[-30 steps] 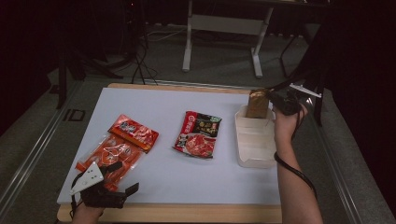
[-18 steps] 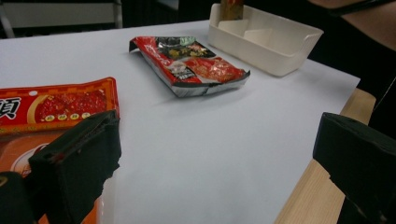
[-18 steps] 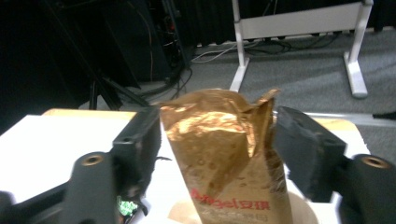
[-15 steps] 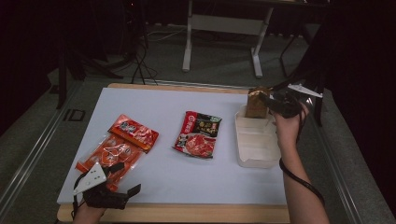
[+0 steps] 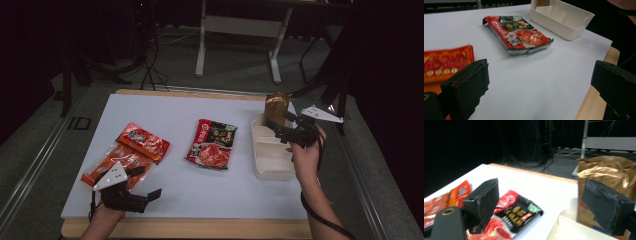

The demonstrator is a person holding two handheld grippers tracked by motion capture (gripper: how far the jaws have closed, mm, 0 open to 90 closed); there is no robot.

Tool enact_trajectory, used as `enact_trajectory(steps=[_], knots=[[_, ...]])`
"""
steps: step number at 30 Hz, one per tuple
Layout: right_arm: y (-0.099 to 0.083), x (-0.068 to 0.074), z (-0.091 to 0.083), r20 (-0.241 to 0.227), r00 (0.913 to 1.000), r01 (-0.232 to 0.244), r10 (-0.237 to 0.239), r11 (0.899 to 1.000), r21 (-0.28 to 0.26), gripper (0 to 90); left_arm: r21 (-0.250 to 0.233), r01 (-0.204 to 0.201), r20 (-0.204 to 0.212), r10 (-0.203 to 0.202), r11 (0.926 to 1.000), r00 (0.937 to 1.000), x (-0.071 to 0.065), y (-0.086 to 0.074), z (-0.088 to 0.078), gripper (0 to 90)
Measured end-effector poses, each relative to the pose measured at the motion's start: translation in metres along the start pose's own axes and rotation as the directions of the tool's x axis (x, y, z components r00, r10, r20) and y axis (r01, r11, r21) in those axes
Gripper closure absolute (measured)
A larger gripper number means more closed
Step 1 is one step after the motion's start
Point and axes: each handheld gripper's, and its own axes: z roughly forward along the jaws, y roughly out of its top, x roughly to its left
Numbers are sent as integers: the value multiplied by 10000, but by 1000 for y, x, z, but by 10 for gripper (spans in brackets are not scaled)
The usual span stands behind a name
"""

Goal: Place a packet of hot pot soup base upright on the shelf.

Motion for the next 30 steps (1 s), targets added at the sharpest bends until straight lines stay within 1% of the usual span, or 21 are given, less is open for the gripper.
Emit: enact_trajectory(steps=[2,3,4,6,7,8,9,10,12,13,15,17,20,22,23,25,26,27,29,30], knots=[[-3,6,-5,-108,9998,163,-164,9998,-84,142,94,-40,102,39,9999,9999,3,6,6,17],[-5,9,-7,-166,9996,248,-249,9997,-31,143,144,-31,108,29,9999,9999,4,9,9,17],[-6,11,-9,-246,9993,278,-278,9996,14,142,173,-5,267,1,9998,9996,6,11,12,17],[-9,16,-13,-430,9985,333,-334,9994,-29,143,243,60,315,-68,9997,9995,9,16,18,17],[-10,18,-16,-528,9979,373,-373,9993,-22,143,272,104,464,-117,9996,9989,10,17,20,18],[-12,20,-18,-583,9975,400,-401,9992,-32,143,273,136,499,-150,9995,9986,12,19,23,18],[-13,21,-20,-643,9971,400,-401,9992,-37,143,285,137,472,-150,9995,9988,13,20,25,18],[-15,23,-22,-715,9967,380,-381,9993,-34,142,307,94,606,-112,9995,9981,14,21,28,18],[-18,26,-26,-915,9953,306,-308,9995,-36,142,375,-2,455,-15,9993,9990,16,24,32,19],[-20,27,-28,-947,9950,309,-310,9995,-28,142,390,-48,512,28,9992,9987,17,26,33,23],[-22,30,-32,-1069,9936,354,-352,9994,-6,142,410,-189,366,174,9990,9992,19,30,36,33],[-24,33,-36,-1057,9933,460,-464,9989,-66,142,358,-242,330,230,9991,9992,21,35,39,34],[-25,36,-39,-1142,9925,439,-446,9990,-87,142,382,-315,251,306,9988,9992,25,42,45,43],[-28,37,-41,-1167,9915,557,-568,9984,-124,143,525,-404,275,390,9978,9989,29,48,51,43],[-29,38,-42,-1263,9902,574,-590,9982,-163,144,557,-425,218,414,9975,9989,29,50,54,43],[-30,39,-43,-1323,9894,575,-594,9982,-183,150,661,-478,253,463,9967,9986,32,54,60,43],[-30,39,-44,-1309,9890,663,-692,9975,-264,152,659,-496,236,481,9966,9986,32,55,63,43],[-30,40,-44,-1325,9884,719,-746,9971,-252,152,682,-493,326,472,9964,9984,33,57,66,43],[-31,43,-44,-1393,9864,851,-873,9961,-223,152,704,-502,286,483,9963,9984,34,60,72,43],[-31,44,-44,-1433,9854,903,-917,9958,-160,151,680,-518,423,490,9963,9979,35,61,75,43]])
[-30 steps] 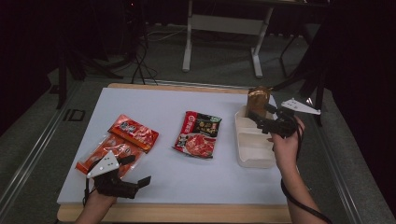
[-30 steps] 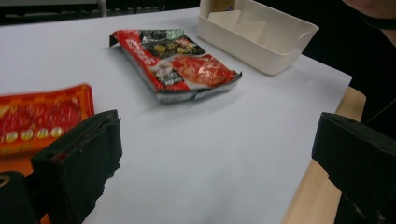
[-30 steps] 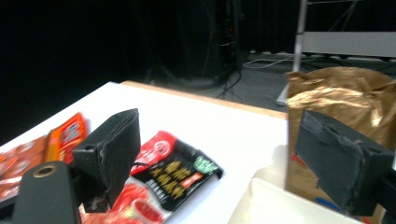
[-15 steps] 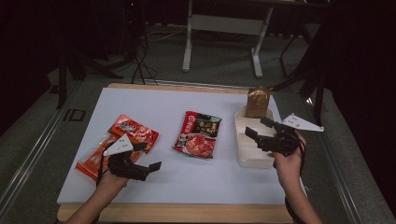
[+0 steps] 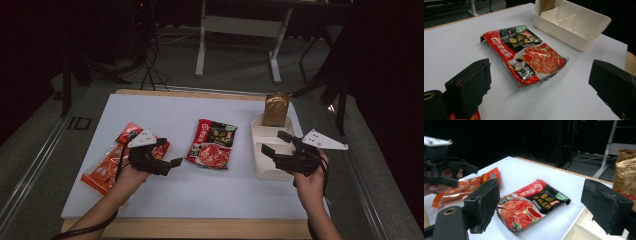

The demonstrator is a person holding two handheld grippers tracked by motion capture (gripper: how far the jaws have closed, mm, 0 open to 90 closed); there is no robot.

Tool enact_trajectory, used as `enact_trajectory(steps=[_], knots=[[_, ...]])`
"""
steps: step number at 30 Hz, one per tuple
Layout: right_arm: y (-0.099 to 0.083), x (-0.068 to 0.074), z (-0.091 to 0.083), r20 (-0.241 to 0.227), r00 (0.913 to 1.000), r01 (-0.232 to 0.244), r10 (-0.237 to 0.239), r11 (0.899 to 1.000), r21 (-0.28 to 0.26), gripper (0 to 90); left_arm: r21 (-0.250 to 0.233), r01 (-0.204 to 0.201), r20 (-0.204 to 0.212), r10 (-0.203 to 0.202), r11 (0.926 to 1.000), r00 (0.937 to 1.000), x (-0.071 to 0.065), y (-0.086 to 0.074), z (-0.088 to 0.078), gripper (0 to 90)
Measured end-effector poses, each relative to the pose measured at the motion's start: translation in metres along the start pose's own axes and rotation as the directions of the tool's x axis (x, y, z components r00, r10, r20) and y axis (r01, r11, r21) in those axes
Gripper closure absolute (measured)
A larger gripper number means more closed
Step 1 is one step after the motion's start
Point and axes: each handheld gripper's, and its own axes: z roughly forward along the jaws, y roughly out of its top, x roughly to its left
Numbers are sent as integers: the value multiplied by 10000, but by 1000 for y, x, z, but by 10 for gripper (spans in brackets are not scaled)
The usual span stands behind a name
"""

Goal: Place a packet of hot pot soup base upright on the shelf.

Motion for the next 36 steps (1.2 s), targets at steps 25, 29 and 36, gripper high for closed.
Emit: enact_trajectory(steps=[25,29,36], knots=[[-13,9,7,-311,9995,-18,27,9996,273,152,3360,-112,-1759,745,9418,9816,27,-5,88,887],[-15,11,7,-430,9991,-3,18,9994,343,152,3747,77,-1384,477,9271,9892,29,-12,96,895],[-22,11,4,-430,9990,-96,117,9988,480,152,3775,499,-1291,-8,9247,9916,30,-13,98,896]])
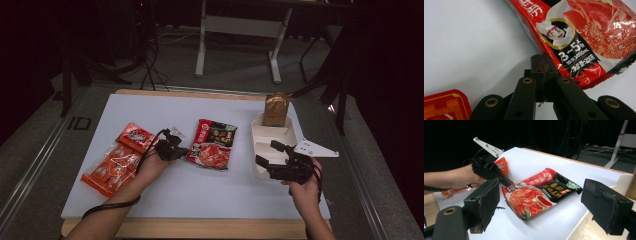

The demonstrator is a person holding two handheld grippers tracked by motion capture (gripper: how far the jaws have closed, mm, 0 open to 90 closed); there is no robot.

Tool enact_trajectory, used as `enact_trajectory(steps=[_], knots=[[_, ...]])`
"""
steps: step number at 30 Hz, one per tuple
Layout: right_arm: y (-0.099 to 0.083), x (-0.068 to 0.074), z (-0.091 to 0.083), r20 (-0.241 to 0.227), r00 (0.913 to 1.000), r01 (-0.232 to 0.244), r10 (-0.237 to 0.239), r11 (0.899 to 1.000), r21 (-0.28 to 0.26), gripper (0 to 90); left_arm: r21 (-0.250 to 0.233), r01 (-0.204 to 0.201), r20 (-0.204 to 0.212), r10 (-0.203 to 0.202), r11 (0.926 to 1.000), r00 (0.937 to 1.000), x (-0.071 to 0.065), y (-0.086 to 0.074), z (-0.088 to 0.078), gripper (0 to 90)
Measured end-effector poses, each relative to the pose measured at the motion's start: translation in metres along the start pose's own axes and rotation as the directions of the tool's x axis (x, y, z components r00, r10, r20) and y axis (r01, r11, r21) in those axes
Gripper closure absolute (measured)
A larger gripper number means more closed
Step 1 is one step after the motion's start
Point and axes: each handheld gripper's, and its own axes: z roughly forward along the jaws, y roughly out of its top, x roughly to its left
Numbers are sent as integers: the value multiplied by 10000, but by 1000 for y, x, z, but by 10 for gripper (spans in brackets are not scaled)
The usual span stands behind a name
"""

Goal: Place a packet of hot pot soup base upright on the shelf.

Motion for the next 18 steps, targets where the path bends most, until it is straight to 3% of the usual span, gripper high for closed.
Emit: enact_trajectory(steps=[18], knots=[[-2,3,-1,3,10000,62,-63,9997,217,153,225,-358,760,340,9991,9965,-24,3,4,896]])
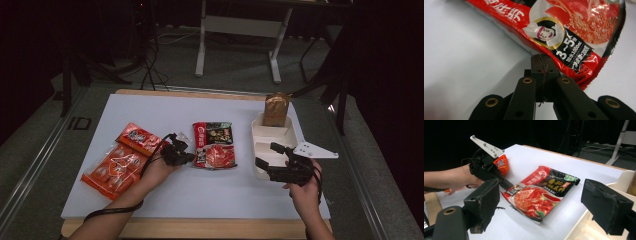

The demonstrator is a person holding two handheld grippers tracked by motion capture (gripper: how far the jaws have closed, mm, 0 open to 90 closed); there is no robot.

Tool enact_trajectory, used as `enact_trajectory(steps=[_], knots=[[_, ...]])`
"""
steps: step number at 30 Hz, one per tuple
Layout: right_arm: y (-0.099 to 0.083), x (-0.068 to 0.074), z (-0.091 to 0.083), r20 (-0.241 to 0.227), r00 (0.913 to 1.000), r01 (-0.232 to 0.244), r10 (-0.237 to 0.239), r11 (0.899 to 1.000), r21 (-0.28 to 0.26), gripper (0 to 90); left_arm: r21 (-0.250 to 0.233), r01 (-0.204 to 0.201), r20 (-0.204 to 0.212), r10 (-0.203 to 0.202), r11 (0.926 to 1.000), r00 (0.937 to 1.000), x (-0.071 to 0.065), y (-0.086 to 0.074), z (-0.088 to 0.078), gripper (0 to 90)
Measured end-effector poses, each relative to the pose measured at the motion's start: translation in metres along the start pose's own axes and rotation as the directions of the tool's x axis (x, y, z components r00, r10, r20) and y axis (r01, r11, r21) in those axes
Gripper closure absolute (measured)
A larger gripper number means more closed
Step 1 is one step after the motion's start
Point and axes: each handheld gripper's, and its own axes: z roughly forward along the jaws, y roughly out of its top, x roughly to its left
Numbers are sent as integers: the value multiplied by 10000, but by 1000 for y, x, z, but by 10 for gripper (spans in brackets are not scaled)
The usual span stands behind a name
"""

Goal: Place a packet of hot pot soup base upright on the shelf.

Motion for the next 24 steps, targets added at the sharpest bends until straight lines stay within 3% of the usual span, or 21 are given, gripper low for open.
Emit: enact_trajectory(steps=[6,12,16,24], knots=[[0,3,1,-16,9999,131,-131,9998,140,153,-3,71,-141,-72,10000,9999,4,2,-1,893],[1,4,0,84,9995,291,-292,9995,93,152,-608,197,-327,-217,9980,9992,10,11,-16,879],[1,4,0,125,9994,319,-320,9995,89,152,-769,63,-449,-97,9970,9989,12,20,-22,867],[0,6,3,140,9989,443,-445,9988,195,152,-1035,173,-573,-233,9945,9981,20,37,-23,753]])
